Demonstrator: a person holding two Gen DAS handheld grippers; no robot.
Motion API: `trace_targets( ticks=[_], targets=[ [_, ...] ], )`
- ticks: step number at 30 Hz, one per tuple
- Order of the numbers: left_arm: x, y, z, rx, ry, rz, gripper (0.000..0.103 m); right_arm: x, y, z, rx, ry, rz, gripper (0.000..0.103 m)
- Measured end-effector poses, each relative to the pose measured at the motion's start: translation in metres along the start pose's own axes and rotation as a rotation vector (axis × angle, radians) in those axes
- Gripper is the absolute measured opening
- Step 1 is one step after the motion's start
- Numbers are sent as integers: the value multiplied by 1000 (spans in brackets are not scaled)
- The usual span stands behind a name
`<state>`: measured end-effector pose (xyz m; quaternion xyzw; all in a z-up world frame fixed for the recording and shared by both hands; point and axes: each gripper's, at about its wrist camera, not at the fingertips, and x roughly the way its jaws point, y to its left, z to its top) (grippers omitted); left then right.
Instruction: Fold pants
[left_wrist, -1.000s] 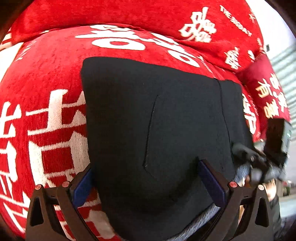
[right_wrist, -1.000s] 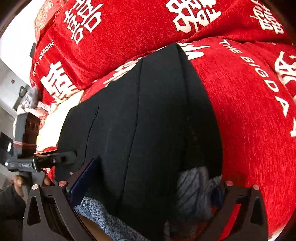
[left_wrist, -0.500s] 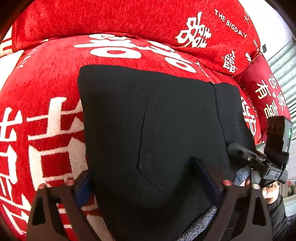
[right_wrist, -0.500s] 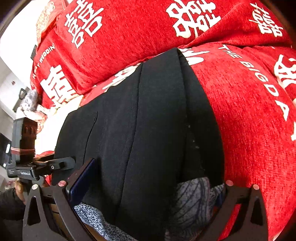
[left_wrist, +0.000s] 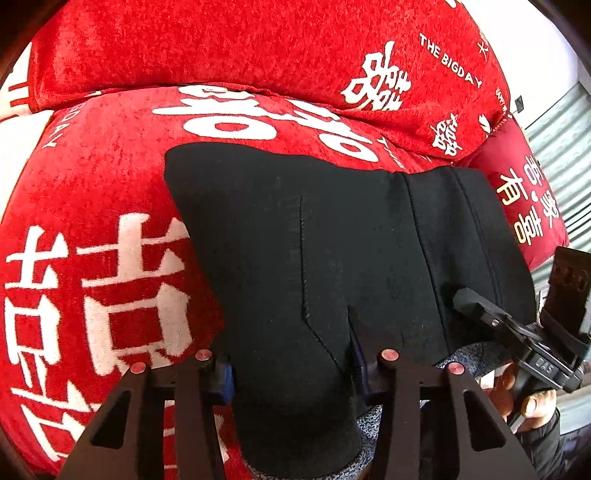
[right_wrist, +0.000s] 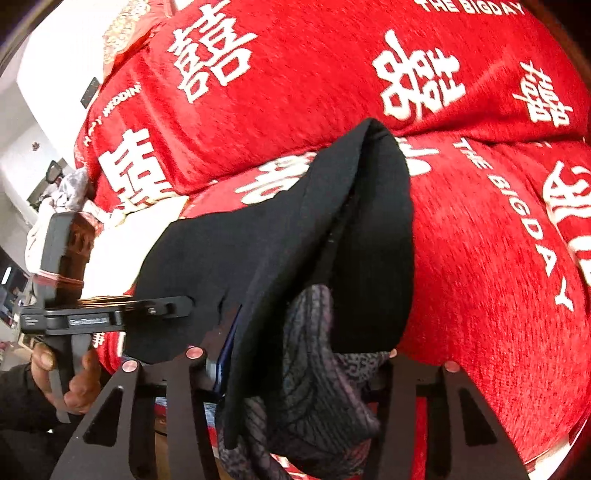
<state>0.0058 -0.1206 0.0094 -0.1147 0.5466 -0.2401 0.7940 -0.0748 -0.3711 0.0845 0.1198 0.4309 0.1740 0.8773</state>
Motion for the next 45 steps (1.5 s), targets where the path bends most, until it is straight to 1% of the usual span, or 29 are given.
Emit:
trace_targets(
  ticks=[3, 8, 12, 22, 29, 34, 36, 38, 41, 43, 44, 45],
  targets=[
    [-9, 7, 1, -20, 1, -4, 47, -2, 14, 4, -5, 5, -2, 53],
    [-35, 20, 1, -23, -27, 12, 47, 0, 37, 10, -12, -3, 21, 53],
    [-55, 39, 1, -32, -50, 43, 47, 12, 62, 17, -20, -1, 46, 53],
    [-85, 91, 9, -78, -69, 118, 48, 51, 112, 33, -32, 24, 88, 53],
    [-90, 125, 13, -108, -59, 142, 48, 83, 134, 42, -41, 59, 96, 53],
    [-69, 151, 12, -136, -10, 136, 48, 113, 133, 38, -27, 115, 68, 53],
    [-64, 156, 11, -141, -11, 128, 50, 120, 129, 34, -12, 122, 58, 53],
    [-62, 160, 11, -149, -15, 107, 53, 121, 124, 34, 10, 122, 66, 54],
    [-57, 166, 12, -156, -1, 102, 63, 123, 122, 34, 9, 131, 51, 57],
    [-55, 173, 12, -178, 10, 91, 71, 125, 119, 34, 27, 137, 39, 65],
    [-54, 177, 11, -196, 15, 80, 72, 126, 116, 34, 48, 141, 34, 67],
    [-54, 180, 11, -208, 17, 67, 72, 127, 112, 34, 73, 148, 31, 72]
  ],
)
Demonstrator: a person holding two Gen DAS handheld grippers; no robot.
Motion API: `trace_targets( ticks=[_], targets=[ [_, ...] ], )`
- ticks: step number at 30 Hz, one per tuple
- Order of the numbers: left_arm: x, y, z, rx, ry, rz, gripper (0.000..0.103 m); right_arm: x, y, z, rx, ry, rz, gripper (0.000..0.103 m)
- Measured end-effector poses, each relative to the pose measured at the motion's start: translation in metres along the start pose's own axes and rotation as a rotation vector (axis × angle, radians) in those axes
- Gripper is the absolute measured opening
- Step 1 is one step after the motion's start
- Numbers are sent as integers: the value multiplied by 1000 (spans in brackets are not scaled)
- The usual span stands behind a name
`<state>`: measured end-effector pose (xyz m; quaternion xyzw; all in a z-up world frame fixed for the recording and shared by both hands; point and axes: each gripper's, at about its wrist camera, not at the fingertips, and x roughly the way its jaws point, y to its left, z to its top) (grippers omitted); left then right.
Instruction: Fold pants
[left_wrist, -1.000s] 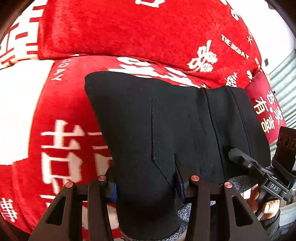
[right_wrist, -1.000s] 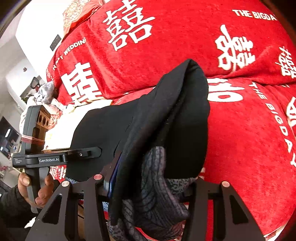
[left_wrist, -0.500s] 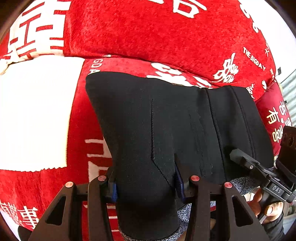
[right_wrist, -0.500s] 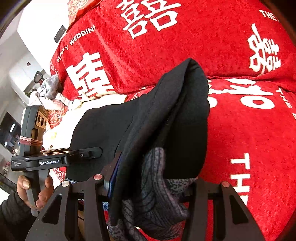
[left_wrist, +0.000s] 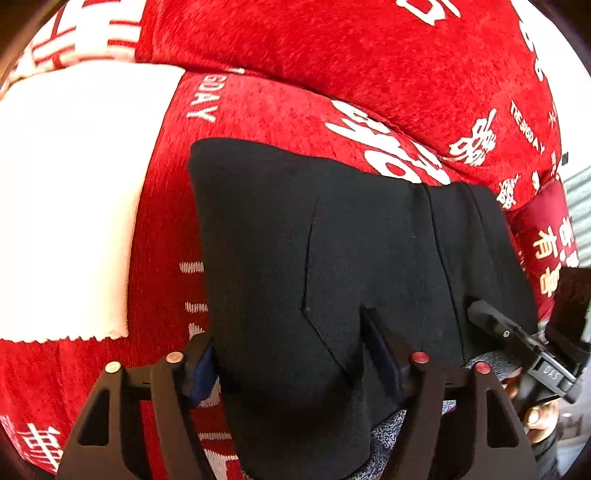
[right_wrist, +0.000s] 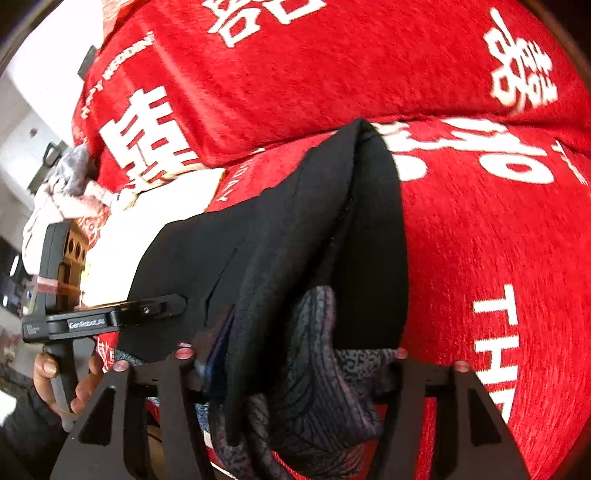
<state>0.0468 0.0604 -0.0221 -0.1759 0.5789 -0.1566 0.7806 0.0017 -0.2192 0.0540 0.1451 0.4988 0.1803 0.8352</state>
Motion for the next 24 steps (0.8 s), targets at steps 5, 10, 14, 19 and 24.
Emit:
trace_targets(
  ticks=[5, 10, 14, 19, 24],
  targets=[
    [-16, 1, 0, -4, -16, 21, 72, -7, -16, 0, 86, 9, -36, 80],
    [-67, -10, -10, 22, -153, 116, 72, -57, 8, -3, -64, -130, -159, 80],
    [-76, -35, -29, 74, -173, 56, 72, -69, 51, -13, -279, -154, -108, 81],
    [-43, -51, -55, 110, -118, 45, 72, -40, 61, -34, -359, -48, -83, 81],
    [-30, -53, -64, 147, -121, 89, 78, -23, 42, -49, -328, -38, -89, 81]
  ],
)
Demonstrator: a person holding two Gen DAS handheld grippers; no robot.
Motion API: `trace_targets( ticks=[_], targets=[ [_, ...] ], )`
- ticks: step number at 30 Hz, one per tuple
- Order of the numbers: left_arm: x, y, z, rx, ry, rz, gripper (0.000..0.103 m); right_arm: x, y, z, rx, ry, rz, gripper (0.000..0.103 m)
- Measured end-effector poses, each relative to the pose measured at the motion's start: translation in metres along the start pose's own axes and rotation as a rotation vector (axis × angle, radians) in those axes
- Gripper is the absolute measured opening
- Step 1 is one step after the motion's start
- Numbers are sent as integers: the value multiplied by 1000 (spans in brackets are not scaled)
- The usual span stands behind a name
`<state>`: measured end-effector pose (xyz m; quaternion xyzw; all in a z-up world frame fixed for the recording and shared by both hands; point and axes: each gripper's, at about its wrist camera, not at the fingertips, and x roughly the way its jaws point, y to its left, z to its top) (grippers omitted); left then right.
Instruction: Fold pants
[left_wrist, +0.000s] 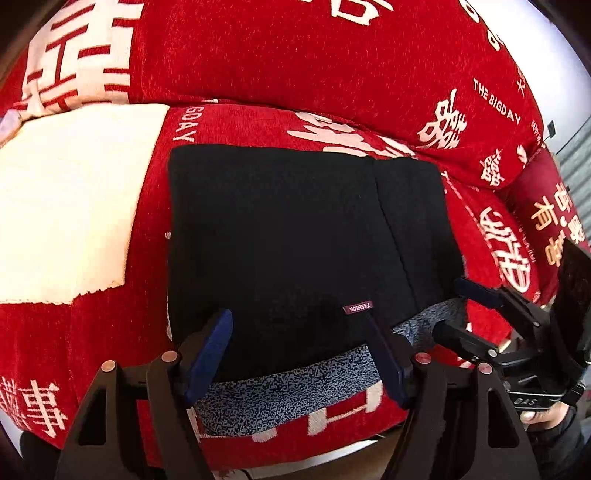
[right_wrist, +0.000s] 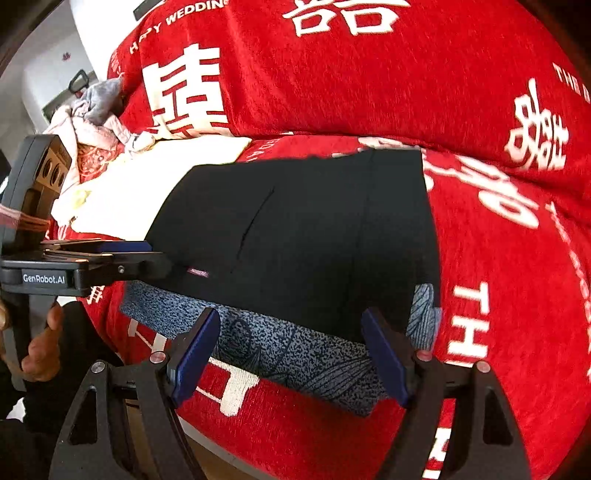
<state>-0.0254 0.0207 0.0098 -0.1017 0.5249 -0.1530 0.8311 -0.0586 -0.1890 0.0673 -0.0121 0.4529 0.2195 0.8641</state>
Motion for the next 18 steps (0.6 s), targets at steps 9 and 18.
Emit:
trace_targets(
  ticks=[9, 18],
  targets=[
    [-20, -12, 45, 21, -50, 51, 101, -28, -11, 45, 23, -76, -20, 84],
    [46, 22, 107, -135, 97, 217, 103, 56, -35, 123, 63, 71, -32, 95]
  ],
)
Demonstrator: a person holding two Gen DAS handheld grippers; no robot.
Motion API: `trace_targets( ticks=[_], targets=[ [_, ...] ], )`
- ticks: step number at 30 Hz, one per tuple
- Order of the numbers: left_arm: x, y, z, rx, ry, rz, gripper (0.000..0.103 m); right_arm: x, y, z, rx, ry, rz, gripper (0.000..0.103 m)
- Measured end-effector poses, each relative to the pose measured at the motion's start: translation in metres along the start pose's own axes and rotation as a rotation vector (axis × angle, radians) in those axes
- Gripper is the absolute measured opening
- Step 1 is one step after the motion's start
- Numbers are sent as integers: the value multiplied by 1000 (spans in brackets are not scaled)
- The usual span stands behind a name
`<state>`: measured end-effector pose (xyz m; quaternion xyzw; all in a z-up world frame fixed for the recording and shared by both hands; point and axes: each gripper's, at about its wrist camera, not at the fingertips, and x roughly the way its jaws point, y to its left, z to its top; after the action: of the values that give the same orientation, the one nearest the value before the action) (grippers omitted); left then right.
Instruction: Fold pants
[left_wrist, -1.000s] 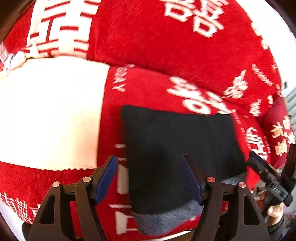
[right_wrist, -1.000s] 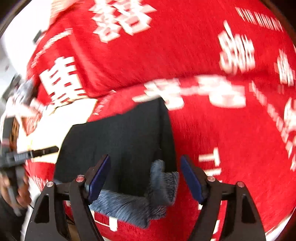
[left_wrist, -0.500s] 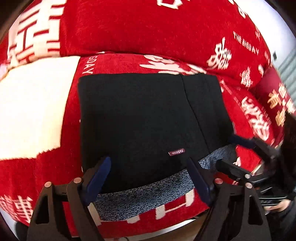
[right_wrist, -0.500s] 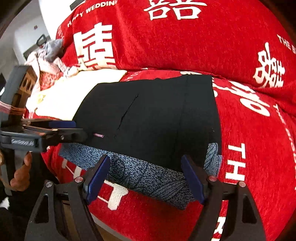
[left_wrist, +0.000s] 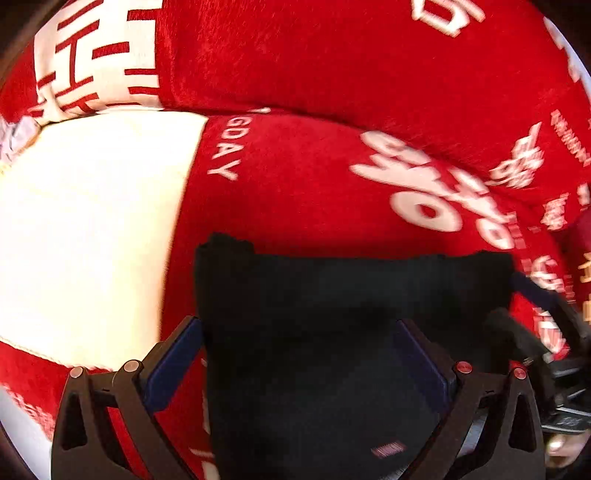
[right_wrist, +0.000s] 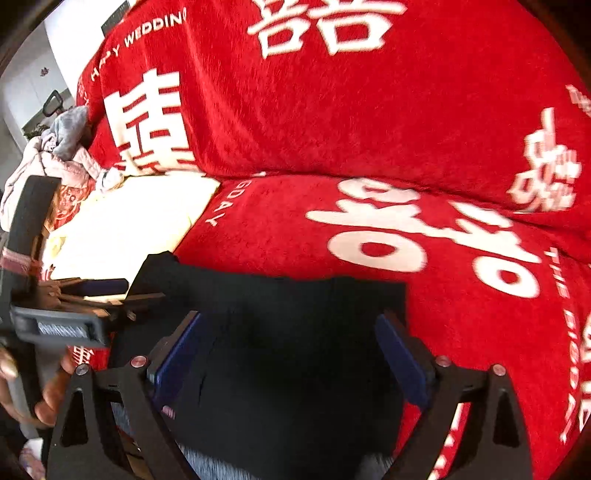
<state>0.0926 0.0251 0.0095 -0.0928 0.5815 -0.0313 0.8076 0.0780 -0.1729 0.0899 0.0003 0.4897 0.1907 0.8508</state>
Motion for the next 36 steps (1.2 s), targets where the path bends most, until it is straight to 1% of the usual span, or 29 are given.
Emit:
trace_targets(
  ticks=[1, 3, 5, 6, 8, 12, 14, 15, 16, 17, 18, 20, 23, 26, 27, 28, 30, 31, 33, 36],
  targets=[
    [9, 2, 1, 7, 17, 21, 103, 7, -2, 1, 5, 16, 0, 95],
    [22, 8, 0, 1, 52, 13, 103, 26, -11, 1, 26, 65, 10, 95],
    [36, 16, -2, -35, 79, -28, 103, 39, -19, -1, 52, 96, 27, 96],
    [38, 19, -2, -52, 84, -51, 103, 42, -21, -2, 52, 97, 23, 98],
    [44, 23, -4, -77, 95, -95, 103, 46, -20, -5, 39, 107, 15, 100],
    [48, 25, -4, -75, 103, -120, 103, 55, -9, -6, -43, 133, -39, 103],
    [41, 22, -4, -60, 94, -103, 103, 50, -6, -5, -51, 131, -59, 103],
    [37, 21, -4, -50, 79, -82, 103, 45, -5, -5, -44, 122, -77, 103],
    [26, 18, -7, -27, 45, -39, 103, 37, -4, -6, -36, 106, -94, 103],
    [18, 17, -9, -8, 21, -17, 103, 25, -1, -8, -29, 76, -96, 103],
    [11, 16, -12, 9, -3, -3, 103, 10, 2, -13, -23, 37, -76, 103],
    [-6, 15, -22, 27, -46, 9, 103, -15, 10, -26, -20, -11, -43, 103],
    [-20, 18, -34, 20, -73, 18, 103, -34, 21, -44, -33, -43, 2, 103],
    [-17, 16, -49, 35, -66, 76, 103, -32, 28, -65, -48, -17, -2, 103],
    [-15, 16, -53, 42, -57, 87, 103, -28, 27, -74, -37, 7, 4, 103],
    [-10, 17, -59, 49, -41, 97, 103, -25, 27, -84, -34, 13, 5, 103],
    [-7, 19, -67, 39, -45, 80, 103, -28, 32, -99, -88, -22, -18, 103],
    [-7, 20, -69, 32, -54, 73, 103, -29, 36, -105, -116, -25, -34, 103],
    [-7, 20, -70, 33, -56, 73, 103, -29, 43, -114, -164, -14, -72, 103],
    [-8, 18, -70, 44, -57, 84, 103, -31, 49, -118, -200, 7, -96, 103]
  ],
)
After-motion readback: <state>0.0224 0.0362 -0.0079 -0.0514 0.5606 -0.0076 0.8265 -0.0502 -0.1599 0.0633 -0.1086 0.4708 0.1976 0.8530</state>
